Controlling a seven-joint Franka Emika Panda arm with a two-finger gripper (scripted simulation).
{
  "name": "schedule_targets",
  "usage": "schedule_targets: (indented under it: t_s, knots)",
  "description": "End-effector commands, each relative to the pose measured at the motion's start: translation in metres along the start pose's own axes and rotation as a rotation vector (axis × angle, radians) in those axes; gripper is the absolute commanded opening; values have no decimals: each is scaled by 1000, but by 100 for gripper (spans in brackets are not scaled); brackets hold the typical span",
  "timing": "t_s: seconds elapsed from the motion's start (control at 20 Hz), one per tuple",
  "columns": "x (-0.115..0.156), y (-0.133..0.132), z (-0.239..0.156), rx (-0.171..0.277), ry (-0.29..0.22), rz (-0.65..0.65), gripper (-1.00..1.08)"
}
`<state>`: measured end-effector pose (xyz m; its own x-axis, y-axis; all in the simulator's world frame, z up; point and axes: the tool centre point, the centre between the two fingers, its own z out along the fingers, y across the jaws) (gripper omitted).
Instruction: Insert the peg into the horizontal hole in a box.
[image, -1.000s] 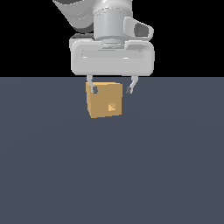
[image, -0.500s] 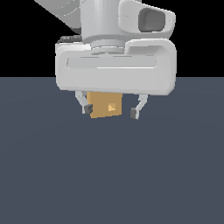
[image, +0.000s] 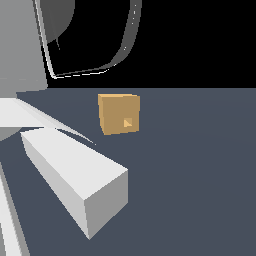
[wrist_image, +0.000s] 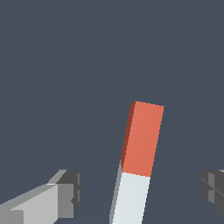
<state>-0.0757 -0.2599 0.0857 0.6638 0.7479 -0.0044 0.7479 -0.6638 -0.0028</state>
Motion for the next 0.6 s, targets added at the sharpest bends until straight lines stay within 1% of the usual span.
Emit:
schedule_targets:
  t_s: [0.0, 0.1, 0.25, 0.35, 0.55]
  knots:
    - [-32, 1, 9, -2, 2, 86, 100]
    - [-50, 0, 14, -3, 2, 134, 100]
    - [-67, -2, 19, -3, 3, 177, 100]
    - [-71, -3, 20, -3, 4, 187, 100]
    - [-70, -2, 21, -2, 3, 182, 100]
